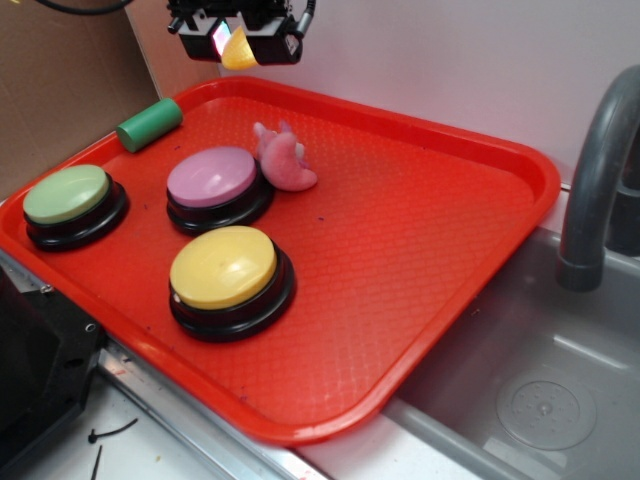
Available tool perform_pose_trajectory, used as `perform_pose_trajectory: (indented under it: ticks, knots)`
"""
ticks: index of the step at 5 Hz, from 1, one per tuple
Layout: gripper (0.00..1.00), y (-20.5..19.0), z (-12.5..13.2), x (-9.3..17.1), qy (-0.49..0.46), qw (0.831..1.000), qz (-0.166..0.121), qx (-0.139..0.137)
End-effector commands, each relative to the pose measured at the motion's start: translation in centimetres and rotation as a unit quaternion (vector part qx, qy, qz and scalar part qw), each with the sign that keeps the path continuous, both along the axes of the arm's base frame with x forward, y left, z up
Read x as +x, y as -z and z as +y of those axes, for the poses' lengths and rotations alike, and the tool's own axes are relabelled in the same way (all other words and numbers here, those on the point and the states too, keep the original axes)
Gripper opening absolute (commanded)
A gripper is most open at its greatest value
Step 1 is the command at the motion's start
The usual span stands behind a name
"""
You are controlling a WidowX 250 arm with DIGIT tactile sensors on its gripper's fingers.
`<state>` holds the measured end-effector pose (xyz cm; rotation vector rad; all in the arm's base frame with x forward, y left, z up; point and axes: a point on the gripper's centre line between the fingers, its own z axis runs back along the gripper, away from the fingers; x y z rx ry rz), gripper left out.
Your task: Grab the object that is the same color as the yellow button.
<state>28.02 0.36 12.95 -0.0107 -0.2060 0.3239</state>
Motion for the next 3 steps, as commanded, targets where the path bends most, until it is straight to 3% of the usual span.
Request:
perform_pose_trajectory:
  ticks: [1,3]
  knots:
    - [0.00,-7.0,-3.3,-2.0,0.069,0.996,-0.017,-0.055]
    - [0.00,-6.6,-4.5,-2.1,0.059,0.997,0.019,-0.053]
